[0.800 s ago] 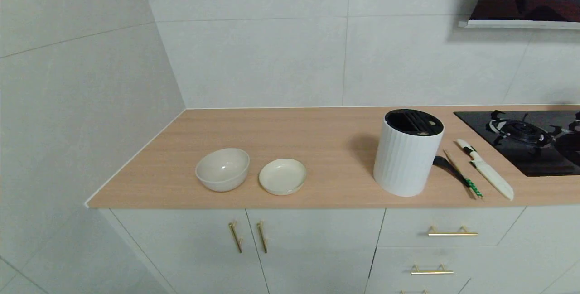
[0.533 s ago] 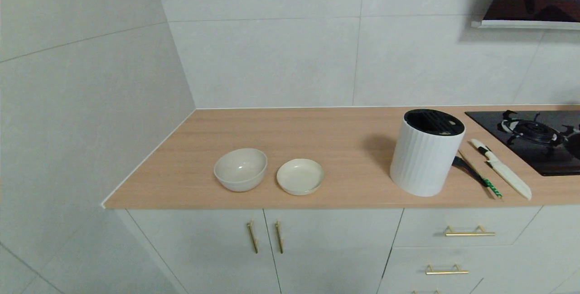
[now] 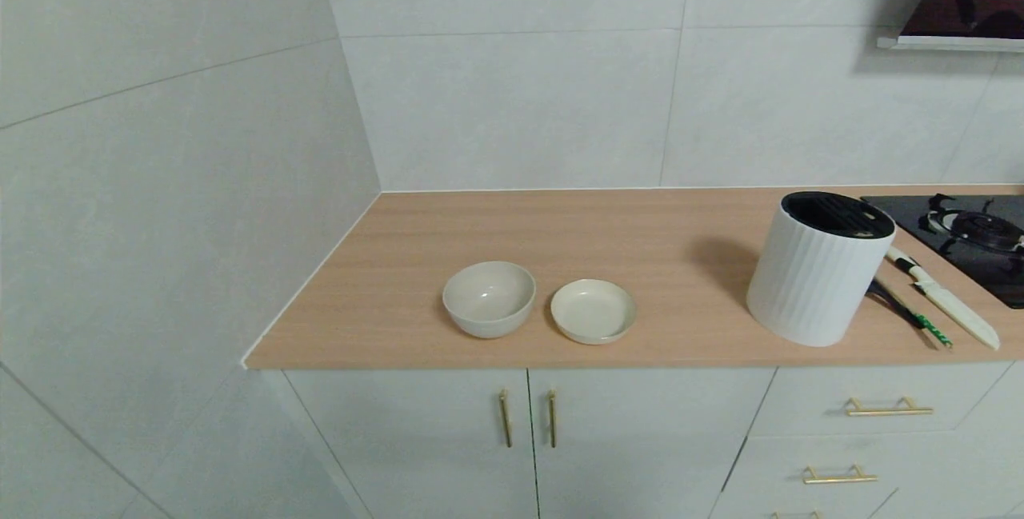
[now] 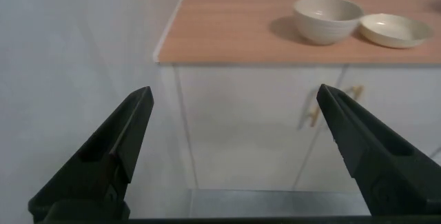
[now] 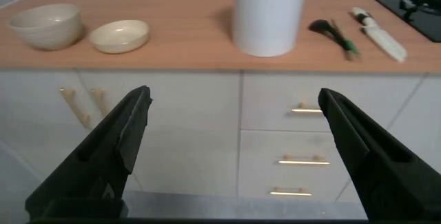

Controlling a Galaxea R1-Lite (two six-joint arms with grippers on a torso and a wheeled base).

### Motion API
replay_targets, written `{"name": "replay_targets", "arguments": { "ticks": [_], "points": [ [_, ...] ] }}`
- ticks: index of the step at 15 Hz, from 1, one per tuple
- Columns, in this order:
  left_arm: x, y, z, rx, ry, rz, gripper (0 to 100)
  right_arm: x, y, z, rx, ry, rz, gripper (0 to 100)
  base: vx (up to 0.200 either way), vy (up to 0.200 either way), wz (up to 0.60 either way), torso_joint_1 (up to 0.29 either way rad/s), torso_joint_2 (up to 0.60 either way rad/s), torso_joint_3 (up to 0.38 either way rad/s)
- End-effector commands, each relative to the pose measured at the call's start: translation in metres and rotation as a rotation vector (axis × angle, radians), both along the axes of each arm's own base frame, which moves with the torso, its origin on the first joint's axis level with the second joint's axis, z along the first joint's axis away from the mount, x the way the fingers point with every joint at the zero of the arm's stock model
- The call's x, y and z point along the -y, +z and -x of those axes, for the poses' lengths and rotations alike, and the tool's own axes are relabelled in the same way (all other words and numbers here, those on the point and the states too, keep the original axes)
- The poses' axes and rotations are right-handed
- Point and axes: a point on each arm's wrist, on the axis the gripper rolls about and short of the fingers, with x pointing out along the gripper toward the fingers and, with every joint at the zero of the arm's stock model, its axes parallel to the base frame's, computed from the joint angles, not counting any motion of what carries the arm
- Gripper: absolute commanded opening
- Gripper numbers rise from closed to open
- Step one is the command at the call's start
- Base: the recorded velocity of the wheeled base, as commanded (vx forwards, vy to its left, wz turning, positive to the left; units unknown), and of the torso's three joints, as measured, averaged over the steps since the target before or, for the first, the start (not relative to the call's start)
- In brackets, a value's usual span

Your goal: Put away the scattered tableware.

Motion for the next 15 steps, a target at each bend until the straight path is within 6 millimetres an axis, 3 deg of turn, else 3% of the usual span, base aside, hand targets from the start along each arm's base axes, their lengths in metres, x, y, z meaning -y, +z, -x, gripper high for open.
{"name": "replay_targets", "arguments": {
  "ticks": [1,2,15],
  "points": [
    [0.0000,0.0000,0.0000,0.000,0.001,0.000,100,0.0000,0.0001,0.0000,0.001,0.000,0.000,100,0.000,0.200,0.00,0.007,0.01,-0.002],
    [0.0000,0.0000,0.0000,0.000,0.000,0.000,100,0.0000,0.0001,0.0000,0.001,0.000,0.000,100,0.000,0.200,0.00,-0.002,0.00,-0.002],
    [0.0000,0.0000,0.0000,0.000,0.001,-0.001,100,0.0000,0.0001,0.0000,0.001,0.000,0.000,100,0.000,0.000,0.00,0.000,0.00,0.000]
  ]
}}
